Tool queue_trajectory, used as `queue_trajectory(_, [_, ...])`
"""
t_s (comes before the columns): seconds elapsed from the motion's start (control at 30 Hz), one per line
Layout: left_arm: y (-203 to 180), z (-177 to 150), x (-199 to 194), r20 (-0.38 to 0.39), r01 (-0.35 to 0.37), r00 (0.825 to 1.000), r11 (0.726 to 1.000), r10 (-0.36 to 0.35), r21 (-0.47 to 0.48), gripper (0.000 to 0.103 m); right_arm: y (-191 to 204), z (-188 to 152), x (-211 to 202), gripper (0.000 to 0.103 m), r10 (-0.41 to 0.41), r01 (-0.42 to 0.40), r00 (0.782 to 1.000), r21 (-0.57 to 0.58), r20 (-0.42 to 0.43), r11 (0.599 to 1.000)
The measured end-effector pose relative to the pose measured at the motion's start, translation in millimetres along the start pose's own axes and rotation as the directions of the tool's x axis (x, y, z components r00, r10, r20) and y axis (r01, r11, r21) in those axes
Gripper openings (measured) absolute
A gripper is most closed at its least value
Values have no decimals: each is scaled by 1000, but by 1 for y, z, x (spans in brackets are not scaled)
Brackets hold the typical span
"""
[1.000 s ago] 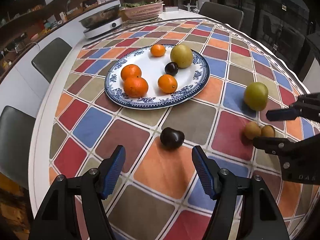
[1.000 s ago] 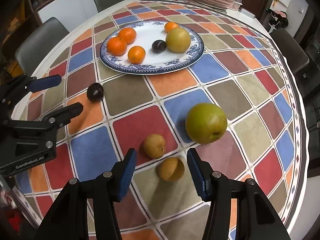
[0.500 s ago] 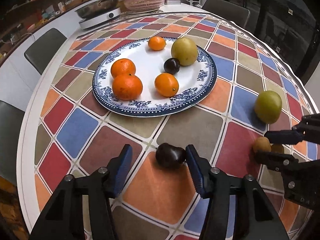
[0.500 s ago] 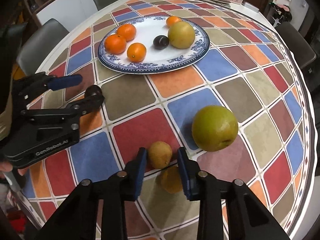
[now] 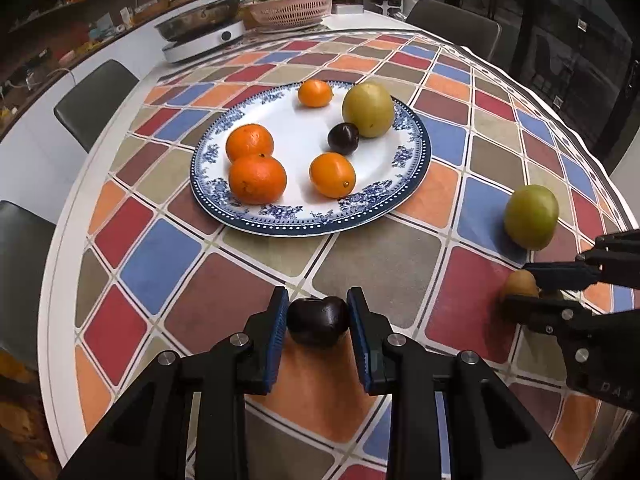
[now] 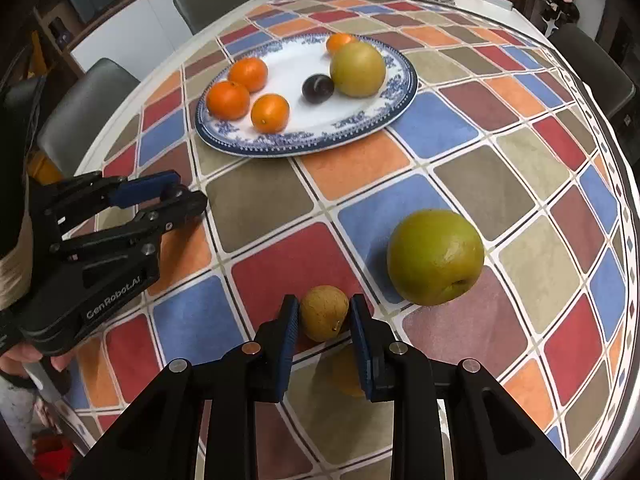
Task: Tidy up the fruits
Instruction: 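Grasp the dark plum with left tool while right tool grasps a brown kiwi, then carry plum and kiwi onto the plate and open both tools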
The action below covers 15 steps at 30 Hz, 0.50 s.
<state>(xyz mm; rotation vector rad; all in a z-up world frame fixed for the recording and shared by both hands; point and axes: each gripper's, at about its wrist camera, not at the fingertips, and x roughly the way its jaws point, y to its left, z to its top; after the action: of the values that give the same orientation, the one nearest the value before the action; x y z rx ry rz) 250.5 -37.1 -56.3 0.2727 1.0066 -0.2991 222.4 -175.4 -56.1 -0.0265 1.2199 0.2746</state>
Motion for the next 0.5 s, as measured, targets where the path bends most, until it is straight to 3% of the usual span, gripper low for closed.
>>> queue_trajectory(0.5, [2, 2, -50, 107, 11, 994, 1000, -9, -19, 30, 13, 16, -41, 27, 40, -39, 988, -10, 146, 999])
